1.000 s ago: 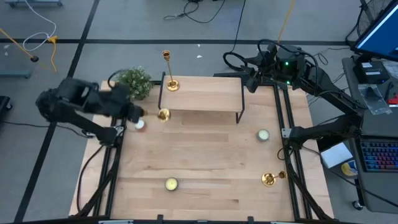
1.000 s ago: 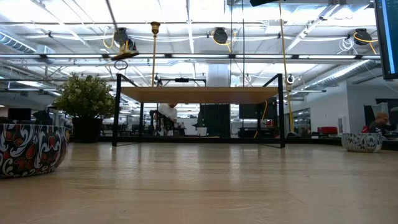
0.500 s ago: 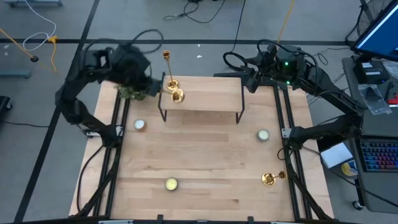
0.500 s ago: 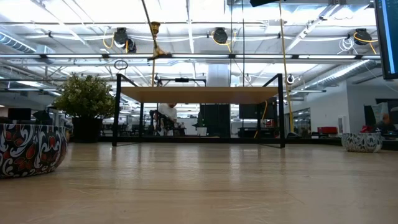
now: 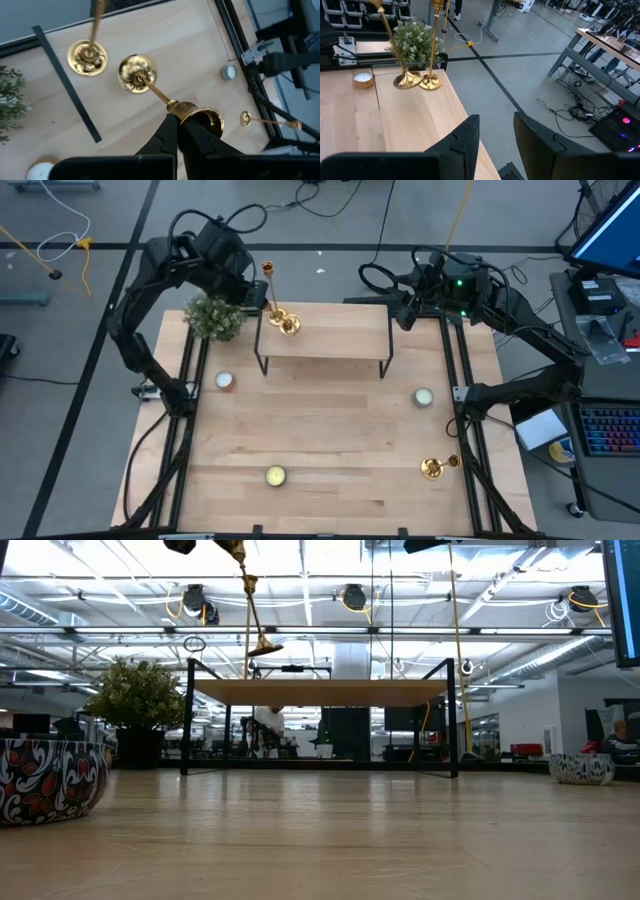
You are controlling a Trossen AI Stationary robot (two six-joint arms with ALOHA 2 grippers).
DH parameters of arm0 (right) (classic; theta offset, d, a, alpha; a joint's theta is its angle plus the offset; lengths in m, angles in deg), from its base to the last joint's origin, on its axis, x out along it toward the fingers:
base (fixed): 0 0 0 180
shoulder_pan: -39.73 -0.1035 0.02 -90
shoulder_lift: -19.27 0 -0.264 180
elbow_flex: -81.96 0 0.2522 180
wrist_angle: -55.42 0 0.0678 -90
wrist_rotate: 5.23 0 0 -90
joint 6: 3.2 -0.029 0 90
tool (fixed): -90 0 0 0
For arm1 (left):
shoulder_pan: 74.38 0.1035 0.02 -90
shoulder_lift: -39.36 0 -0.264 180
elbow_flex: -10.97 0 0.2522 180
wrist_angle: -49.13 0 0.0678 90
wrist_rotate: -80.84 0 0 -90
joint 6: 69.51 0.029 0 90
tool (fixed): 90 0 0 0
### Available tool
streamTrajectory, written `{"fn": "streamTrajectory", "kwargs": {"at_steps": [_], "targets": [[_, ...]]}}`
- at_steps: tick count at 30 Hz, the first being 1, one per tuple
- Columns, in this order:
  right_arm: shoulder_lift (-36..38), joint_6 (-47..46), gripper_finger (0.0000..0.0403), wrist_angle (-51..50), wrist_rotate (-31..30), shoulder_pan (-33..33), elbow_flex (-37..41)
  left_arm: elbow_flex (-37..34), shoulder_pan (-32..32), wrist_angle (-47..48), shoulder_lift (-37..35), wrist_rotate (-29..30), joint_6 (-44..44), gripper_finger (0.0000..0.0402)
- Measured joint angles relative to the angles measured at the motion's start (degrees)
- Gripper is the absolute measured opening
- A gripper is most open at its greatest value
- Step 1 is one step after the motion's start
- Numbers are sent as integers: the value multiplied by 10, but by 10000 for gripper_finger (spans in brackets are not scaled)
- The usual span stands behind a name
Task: Pick & Place candle stick holders
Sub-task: Put the left gold candle holder on the shelf
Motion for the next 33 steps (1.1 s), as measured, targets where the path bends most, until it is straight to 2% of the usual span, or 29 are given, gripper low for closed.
{"fn": "streamTrajectory", "kwargs": {"at_steps": [16,22,33], "targets": [[0,28,114,-4,0,0,0,0,10,0,43,6,17,3],[0,28,114,-11,0,0,0,0,9,0,42,44,19,3],[0,28,114,-22,0,0,0,0,-1,0,41,43,4,3]]}}
